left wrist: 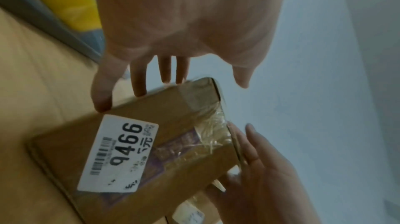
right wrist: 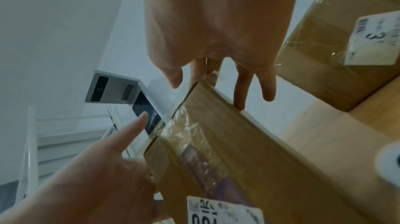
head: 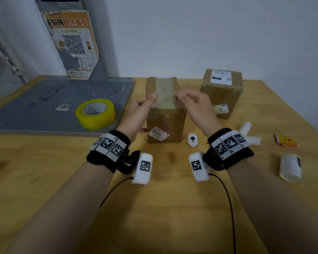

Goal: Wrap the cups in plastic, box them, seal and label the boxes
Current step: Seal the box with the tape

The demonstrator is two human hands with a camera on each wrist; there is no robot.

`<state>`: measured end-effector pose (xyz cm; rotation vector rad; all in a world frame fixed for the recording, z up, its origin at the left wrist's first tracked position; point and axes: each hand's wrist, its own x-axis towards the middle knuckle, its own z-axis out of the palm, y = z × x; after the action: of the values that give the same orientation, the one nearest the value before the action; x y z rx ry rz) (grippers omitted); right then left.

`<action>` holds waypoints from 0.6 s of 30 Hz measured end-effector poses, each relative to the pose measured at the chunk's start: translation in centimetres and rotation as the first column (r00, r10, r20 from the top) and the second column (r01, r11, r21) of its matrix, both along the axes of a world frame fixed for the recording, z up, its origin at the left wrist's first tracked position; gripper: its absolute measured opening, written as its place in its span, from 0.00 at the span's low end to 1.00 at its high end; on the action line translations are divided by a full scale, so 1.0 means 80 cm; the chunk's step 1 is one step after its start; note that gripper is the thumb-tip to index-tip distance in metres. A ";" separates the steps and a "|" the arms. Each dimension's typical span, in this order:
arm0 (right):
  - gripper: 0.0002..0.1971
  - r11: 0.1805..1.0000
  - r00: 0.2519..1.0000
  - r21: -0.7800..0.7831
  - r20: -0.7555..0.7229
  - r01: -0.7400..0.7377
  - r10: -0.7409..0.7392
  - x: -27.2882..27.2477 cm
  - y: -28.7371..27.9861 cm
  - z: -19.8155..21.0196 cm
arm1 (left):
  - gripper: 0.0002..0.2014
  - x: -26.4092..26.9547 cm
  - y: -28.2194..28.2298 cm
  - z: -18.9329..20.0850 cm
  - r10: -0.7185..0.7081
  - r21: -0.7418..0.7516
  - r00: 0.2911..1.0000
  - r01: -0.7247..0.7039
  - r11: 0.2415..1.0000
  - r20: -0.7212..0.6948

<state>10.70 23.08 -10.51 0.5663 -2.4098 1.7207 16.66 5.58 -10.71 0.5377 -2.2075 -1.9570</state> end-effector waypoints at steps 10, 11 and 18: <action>0.41 0.978 0.975 -0.179 0.209 0.110 -0.071 0.013 0.019 -0.014 | 0.30 0.007 0.063 -0.005 0.099 -0.065 0.988 -0.108 0.992 -0.118; 0.42 0.979 0.976 -0.165 0.200 0.117 -0.083 0.012 0.017 -0.015 | 0.31 0.004 0.064 -0.009 0.110 -0.082 0.985 -0.121 0.989 -0.131; 0.34 0.982 0.981 -0.039 0.067 0.186 -0.183 0.001 0.007 -0.027 | 0.27 -0.014 0.055 -0.024 0.176 -0.087 0.964 -0.196 0.977 -0.199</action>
<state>10.80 23.65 -12.66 0.2756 -2.3728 1.7340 15.56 9.96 -12.66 0.4997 -2.0487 -1.7106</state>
